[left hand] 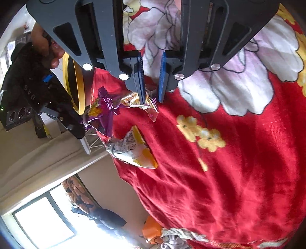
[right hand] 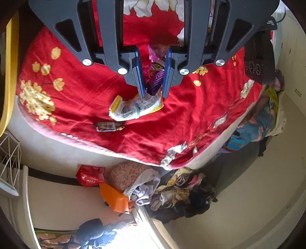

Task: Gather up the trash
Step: 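Close the left tool on the purple candy wrapper while the right tool grasps it too, then carry the purple wrapper in both tools over the yellow bin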

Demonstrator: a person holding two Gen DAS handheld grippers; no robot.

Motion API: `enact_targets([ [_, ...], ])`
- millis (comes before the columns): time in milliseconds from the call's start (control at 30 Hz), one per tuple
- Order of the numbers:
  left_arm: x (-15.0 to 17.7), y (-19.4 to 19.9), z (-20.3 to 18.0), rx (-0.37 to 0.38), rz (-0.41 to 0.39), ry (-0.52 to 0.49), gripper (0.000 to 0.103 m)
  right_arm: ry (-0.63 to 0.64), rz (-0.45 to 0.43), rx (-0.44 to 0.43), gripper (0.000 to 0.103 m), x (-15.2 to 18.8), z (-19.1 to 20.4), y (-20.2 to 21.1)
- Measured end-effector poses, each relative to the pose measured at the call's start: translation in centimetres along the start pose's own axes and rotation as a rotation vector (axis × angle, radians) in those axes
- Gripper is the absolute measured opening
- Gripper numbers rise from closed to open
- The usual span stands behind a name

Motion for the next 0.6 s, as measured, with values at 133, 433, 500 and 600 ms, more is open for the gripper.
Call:
enact_targets([
  [133, 0.0, 0.5, -1.7, -0.017, -0.026, -0.059, 0.006, -0.017, -0.029, 0.006, 0.019, 0.3, -0.7, 1.5],
  [433, -0.4, 1.9, -5.4, -0.056, -0.082, -0.162, 0.006, -0.043, -0.111, 0.020, 0.019, 0.8, -2.2, 5.4],
  [500, -0.5, 2.1, -6.4, -0.061, -0.094, -0.184, 0.006, -0.049, -0.137, 0.027, 0.019, 0.8, -2.6, 6.5],
  [600, -0.5, 2.4, -7.7, -0.068, -0.109, -0.222, 0.006, -0.058, -0.169, 0.041, 0.019, 0.7, -3.2, 7.9],
])
Point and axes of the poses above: each gripper's, at about its wrist camera, not at the fingertips, and y roughly against the way its jaws point, z to its left, x to its underside, the point moved 6 cm from there along -y, roughly the way its jaws point, and after that the axes turned 15 degrees about z, right-handed, at the moved point
